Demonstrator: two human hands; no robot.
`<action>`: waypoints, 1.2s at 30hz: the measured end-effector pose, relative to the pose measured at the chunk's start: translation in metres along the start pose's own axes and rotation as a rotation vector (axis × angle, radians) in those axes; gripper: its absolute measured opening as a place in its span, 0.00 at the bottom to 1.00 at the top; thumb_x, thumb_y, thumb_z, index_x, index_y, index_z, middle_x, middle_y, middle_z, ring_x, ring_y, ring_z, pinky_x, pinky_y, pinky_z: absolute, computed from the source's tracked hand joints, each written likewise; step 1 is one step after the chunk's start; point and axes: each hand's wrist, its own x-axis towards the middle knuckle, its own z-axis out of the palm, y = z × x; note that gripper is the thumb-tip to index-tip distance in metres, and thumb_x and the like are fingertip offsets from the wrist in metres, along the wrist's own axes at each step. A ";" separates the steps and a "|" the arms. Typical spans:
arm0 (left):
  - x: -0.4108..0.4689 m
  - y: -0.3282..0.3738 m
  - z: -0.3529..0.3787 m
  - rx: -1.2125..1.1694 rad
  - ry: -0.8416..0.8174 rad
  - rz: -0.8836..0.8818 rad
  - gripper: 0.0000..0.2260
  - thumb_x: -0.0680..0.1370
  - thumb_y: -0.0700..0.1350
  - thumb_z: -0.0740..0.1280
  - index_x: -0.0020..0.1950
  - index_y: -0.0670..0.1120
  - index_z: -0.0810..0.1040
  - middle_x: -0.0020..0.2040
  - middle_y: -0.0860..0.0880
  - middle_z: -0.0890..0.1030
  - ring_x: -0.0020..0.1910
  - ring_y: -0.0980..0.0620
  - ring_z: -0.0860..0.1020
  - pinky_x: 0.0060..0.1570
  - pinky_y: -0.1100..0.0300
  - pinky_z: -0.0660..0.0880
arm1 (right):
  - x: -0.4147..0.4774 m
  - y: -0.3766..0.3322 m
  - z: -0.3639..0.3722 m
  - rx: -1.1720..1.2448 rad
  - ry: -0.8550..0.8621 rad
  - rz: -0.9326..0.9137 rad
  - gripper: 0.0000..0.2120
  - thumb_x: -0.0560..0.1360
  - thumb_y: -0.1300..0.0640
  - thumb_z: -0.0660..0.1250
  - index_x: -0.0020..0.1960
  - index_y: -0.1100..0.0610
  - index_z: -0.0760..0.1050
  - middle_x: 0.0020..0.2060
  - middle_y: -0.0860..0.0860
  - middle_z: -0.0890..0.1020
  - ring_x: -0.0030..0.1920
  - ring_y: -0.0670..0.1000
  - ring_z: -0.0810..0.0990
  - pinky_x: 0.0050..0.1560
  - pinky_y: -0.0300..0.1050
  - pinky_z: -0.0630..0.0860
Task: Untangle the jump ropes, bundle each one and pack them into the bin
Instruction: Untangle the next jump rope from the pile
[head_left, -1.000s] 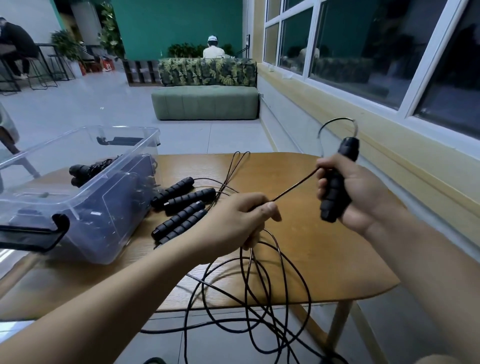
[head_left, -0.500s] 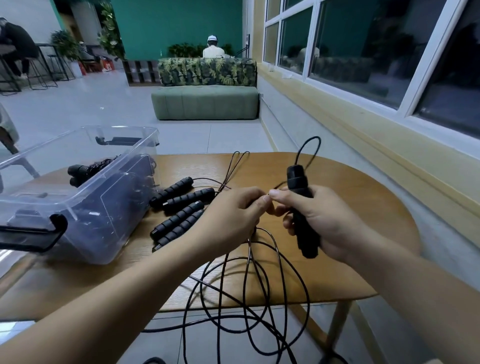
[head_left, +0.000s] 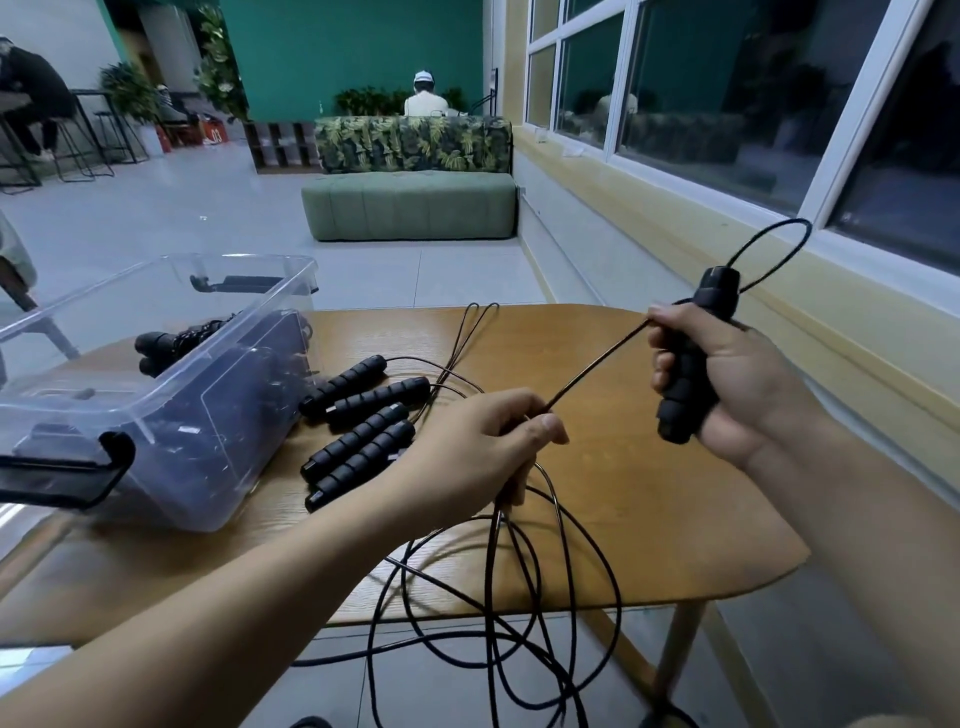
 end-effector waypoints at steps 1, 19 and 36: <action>0.000 0.000 0.000 -0.006 0.000 0.002 0.09 0.87 0.49 0.64 0.51 0.51 0.83 0.28 0.47 0.78 0.31 0.41 0.80 0.45 0.35 0.82 | 0.000 0.001 -0.001 0.009 -0.010 0.010 0.09 0.78 0.56 0.77 0.54 0.57 0.80 0.37 0.51 0.82 0.31 0.47 0.76 0.32 0.38 0.76; 0.001 0.004 -0.010 0.206 0.080 0.095 0.07 0.87 0.47 0.64 0.51 0.50 0.80 0.28 0.52 0.77 0.25 0.56 0.75 0.30 0.62 0.70 | -0.031 0.040 0.035 -0.256 -0.352 0.036 0.06 0.78 0.59 0.76 0.50 0.59 0.79 0.36 0.54 0.78 0.33 0.50 0.75 0.35 0.43 0.75; -0.001 0.009 -0.013 0.019 0.079 0.070 0.07 0.86 0.46 0.66 0.53 0.48 0.83 0.29 0.49 0.76 0.26 0.54 0.73 0.30 0.62 0.68 | -0.006 0.009 0.006 -0.011 -0.095 0.059 0.11 0.77 0.56 0.77 0.56 0.56 0.78 0.36 0.49 0.80 0.31 0.46 0.75 0.32 0.38 0.75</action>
